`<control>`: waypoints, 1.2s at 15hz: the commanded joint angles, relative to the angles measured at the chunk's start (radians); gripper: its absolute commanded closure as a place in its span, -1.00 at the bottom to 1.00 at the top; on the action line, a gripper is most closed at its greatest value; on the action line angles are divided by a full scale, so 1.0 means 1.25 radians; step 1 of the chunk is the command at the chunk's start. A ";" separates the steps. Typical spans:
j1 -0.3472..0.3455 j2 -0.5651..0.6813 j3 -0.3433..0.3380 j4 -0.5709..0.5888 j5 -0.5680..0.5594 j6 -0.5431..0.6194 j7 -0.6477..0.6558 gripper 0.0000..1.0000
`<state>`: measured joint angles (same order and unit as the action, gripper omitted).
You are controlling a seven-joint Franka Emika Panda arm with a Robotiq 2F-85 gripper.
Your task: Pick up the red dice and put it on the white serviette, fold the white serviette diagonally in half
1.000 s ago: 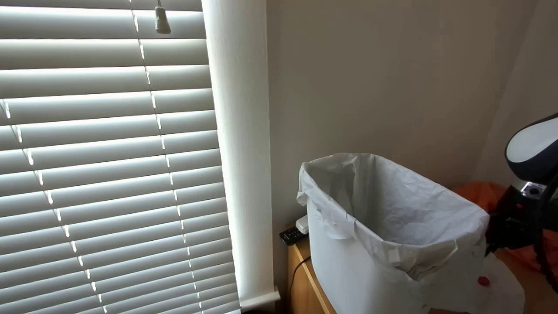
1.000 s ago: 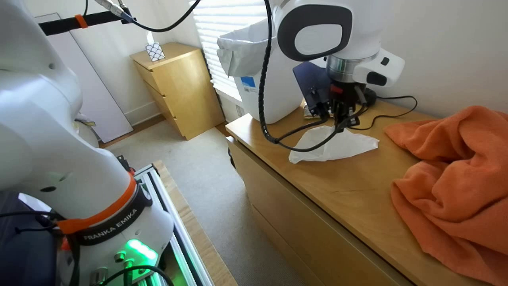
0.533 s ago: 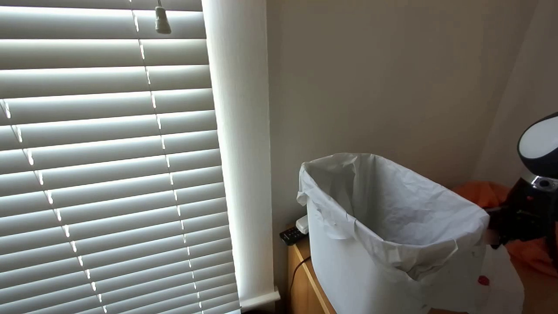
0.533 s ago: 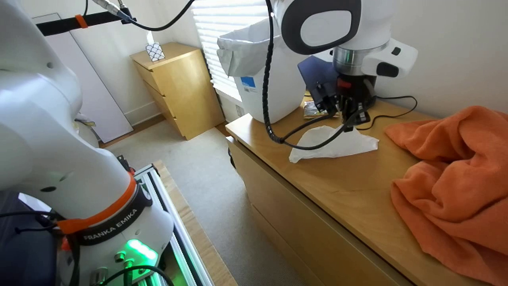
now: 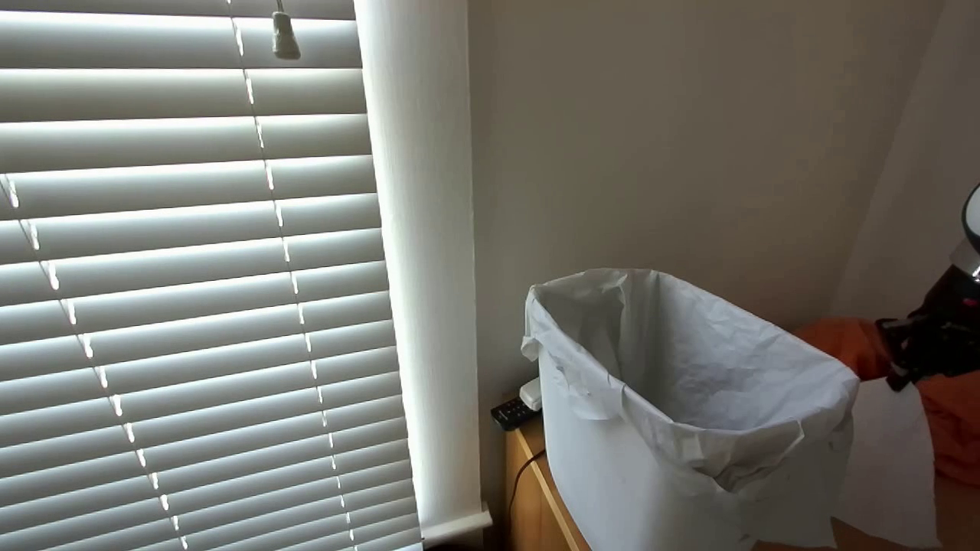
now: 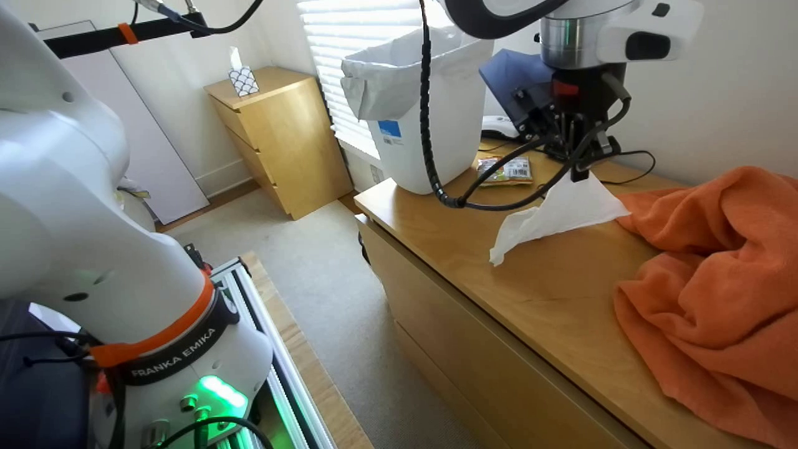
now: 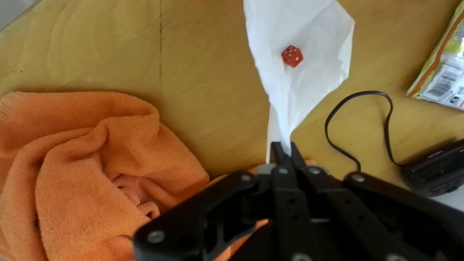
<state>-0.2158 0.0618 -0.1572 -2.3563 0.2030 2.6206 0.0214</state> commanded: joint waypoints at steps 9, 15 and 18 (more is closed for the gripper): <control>0.035 0.095 0.061 0.011 0.145 -0.049 -0.116 1.00; 0.025 0.175 0.076 0.014 0.137 -0.060 -0.121 1.00; 0.028 0.202 0.078 0.014 0.118 -0.065 -0.110 1.00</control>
<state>-0.1694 0.2804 -0.0698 -2.3545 0.3627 2.5785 -0.1062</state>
